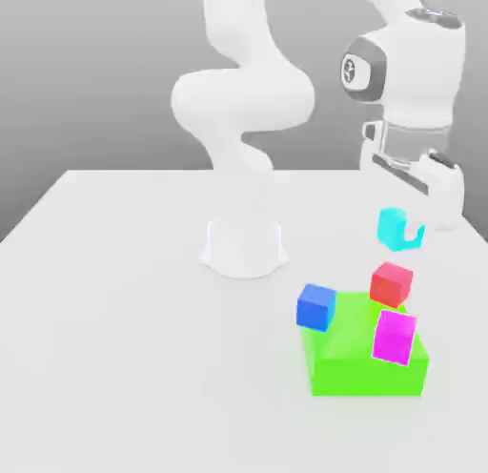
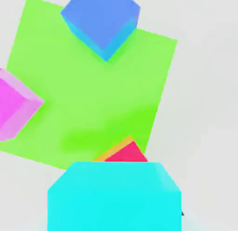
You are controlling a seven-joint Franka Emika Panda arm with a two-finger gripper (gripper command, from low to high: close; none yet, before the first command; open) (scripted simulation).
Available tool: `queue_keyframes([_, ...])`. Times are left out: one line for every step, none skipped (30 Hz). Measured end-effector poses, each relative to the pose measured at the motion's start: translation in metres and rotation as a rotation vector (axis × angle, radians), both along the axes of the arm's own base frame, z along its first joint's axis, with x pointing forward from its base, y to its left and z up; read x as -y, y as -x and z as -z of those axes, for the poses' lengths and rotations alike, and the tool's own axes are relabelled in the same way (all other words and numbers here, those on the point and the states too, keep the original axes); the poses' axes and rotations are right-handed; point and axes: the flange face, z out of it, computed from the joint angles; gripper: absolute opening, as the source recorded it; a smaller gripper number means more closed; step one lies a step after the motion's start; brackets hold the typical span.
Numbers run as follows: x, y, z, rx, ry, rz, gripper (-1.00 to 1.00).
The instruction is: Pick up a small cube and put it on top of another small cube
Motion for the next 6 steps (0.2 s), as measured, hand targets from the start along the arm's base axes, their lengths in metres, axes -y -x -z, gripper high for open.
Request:
queue_keyframes([0.0, 0.001, 0.009, 0.0, 0.0, 0.0, -1.0])
queue_keyframes([0.0, 0.001, 0.018, 0.0, -0.002, 0.0, -1.0])
queue_keyframes([0.0, 0.002, 0.026, -0.001, -0.004, -0.001, 1.0])
queue_keyframes([0.0, 0.002, 0.026, 0.0, -0.004, -0.001, 1.0])
queue_keyframes([0.0, 0.002, 0.026, 0.0, -0.004, -0.001, 1.0])
queue_keyframes([0.0, 0.002, 0.026, 0.0, -0.004, -0.001, 1.0])
